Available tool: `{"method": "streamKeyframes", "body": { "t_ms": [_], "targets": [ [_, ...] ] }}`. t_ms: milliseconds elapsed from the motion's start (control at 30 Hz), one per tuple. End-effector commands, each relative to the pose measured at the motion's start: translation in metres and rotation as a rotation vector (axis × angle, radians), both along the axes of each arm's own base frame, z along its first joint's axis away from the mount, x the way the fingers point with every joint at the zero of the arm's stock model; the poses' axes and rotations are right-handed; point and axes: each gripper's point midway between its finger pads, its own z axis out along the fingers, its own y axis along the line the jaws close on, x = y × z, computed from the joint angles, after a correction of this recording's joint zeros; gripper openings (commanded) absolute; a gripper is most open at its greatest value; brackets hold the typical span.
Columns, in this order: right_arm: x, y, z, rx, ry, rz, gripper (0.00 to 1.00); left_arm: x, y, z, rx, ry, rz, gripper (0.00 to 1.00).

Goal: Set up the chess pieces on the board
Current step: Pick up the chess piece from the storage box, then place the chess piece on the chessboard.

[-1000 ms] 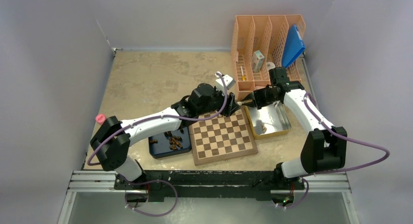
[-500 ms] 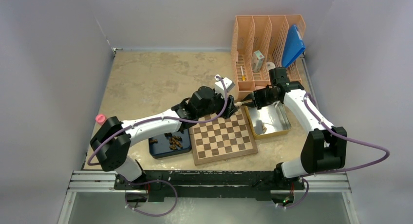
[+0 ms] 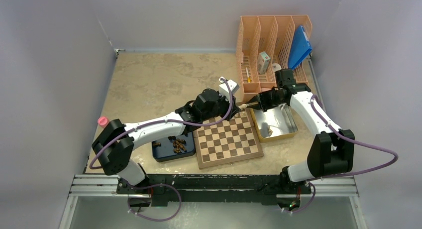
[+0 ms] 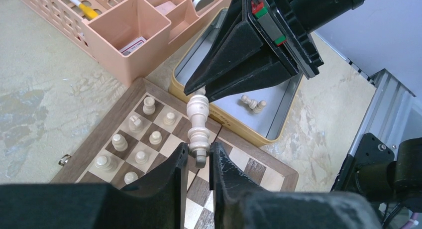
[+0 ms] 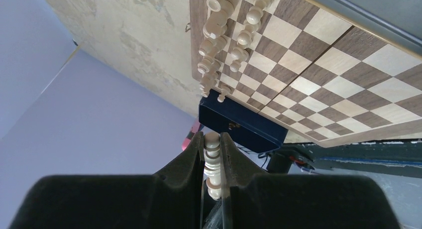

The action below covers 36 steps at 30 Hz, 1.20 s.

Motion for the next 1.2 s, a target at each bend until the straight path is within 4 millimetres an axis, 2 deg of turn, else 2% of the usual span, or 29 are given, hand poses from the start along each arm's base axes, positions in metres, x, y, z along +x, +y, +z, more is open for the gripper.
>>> {"method": "streamKeyframes", "body": {
  "t_ms": [0,67,167,267,400,467,567,767,833,933,1167],
  "targets": [
    [-0.001,0.005,0.014,0.032,-0.034,0.020,0.00,-0.001,-0.003,0.028,-0.060,-0.060,-0.012,0.10],
    [0.001,0.003,0.014,0.014,-0.046,0.023,0.00,-0.001,-0.003,0.031,-0.057,-0.057,-0.017,0.00],
    [0.009,-0.003,0.013,-0.049,-0.105,0.053,0.00,0.000,0.000,0.029,-0.017,-0.025,0.003,0.00],
    [0.004,-0.006,0.011,-0.089,-0.132,0.097,0.00,0.000,0.006,0.029,0.023,0.000,0.024,0.00],
    [0.001,-0.016,0.006,-0.153,-0.186,0.104,0.00,-0.008,0.017,0.038,0.036,0.010,0.025,0.00],
    [0.009,-0.021,0.008,-0.199,-0.285,0.133,0.00,-0.014,0.022,0.043,0.056,0.014,0.006,0.00],
    [0.020,-0.028,0.020,-0.285,-0.444,0.189,0.00,-0.016,0.032,0.041,0.143,0.059,0.016,0.00],
    [0.030,-0.037,0.070,-0.481,-0.770,0.335,0.00,-0.014,0.053,0.032,0.261,0.171,0.027,0.00],
    [0.023,-0.038,0.078,-0.565,-0.837,0.367,0.00,-0.017,0.059,0.026,0.273,0.209,0.011,0.00],
    [0.005,-0.028,0.086,-0.587,-0.970,0.381,0.00,-0.017,0.072,0.014,0.287,0.239,-0.016,0.00],
    [-0.037,-0.034,0.081,-0.644,-1.240,0.369,0.00,-0.015,0.100,-0.008,0.417,0.225,-0.047,0.00]
  ]
}}
